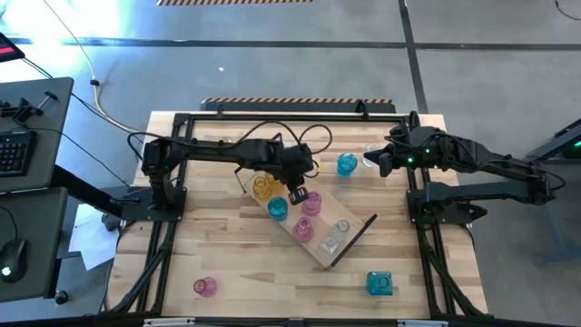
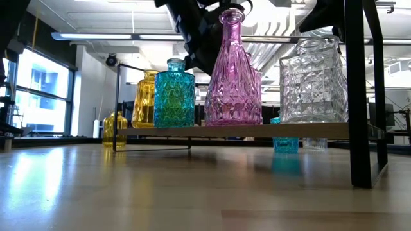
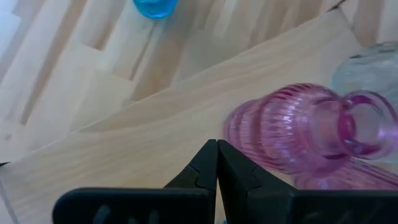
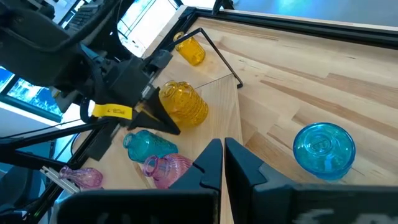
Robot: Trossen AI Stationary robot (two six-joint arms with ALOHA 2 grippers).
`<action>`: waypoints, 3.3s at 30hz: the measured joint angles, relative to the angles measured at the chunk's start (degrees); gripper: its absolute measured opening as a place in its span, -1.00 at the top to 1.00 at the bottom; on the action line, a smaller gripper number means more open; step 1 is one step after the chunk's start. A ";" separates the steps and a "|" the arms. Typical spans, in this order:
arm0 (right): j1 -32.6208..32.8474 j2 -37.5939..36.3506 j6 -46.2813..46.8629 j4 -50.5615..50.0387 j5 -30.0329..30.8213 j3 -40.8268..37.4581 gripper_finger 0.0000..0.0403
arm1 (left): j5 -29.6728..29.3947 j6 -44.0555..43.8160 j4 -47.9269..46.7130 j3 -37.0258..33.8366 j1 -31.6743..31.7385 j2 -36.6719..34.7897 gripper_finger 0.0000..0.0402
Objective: Sort vases onto shelf
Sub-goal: Put the top pink crystal vase on the shelf
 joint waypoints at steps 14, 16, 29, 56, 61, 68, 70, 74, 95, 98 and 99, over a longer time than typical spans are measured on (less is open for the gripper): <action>0.00 0.00 -0.10 0.00 0.00 0.00 1.00 | 2.51 -0.09 0.65 0.00 -2.41 0.20 1.00; 0.00 0.00 -0.10 0.00 0.00 0.00 1.00 | 2.52 -0.50 1.08 0.00 -2.63 0.20 1.00; 0.00 0.01 0.05 0.02 -0.02 0.00 1.00 | -1.61 1.00 1.47 0.00 -2.57 0.28 1.00; 0.00 -0.02 0.33 -0.26 -0.74 0.04 1.00 | 5.23 2.08 5.61 -0.74 -1.74 4.09 1.00; 0.00 -0.02 0.34 -0.26 -0.70 0.04 1.00 | 6.19 2.06 5.95 -0.74 -1.74 4.04 1.00; 0.00 -0.02 0.33 -0.27 -0.68 0.04 1.00 | 8.40 1.39 7.22 -0.74 -2.38 4.04 1.00; 0.00 -0.02 0.36 -0.26 -0.68 0.04 1.00 | 8.42 0.89 7.30 -0.74 -2.84 4.04 1.00; 0.00 -0.02 0.49 -0.26 -0.66 0.04 1.00 | 8.38 0.50 7.31 -0.73 -3.38 4.04 1.00; 0.00 0.00 1.41 -0.26 -1.21 0.04 1.00 | 1.08 2.68 3.95 4.73 -1.82 3.89 1.00; 0.00 0.02 1.37 -0.43 -2.03 0.04 1.00 | -0.61 4.55 1.29 8.37 -0.76 3.63 1.00; 0.00 0.02 1.25 -0.60 -2.50 0.04 1.00 | -1.17 4.97 -0.35 9.70 -0.44 3.40 1.00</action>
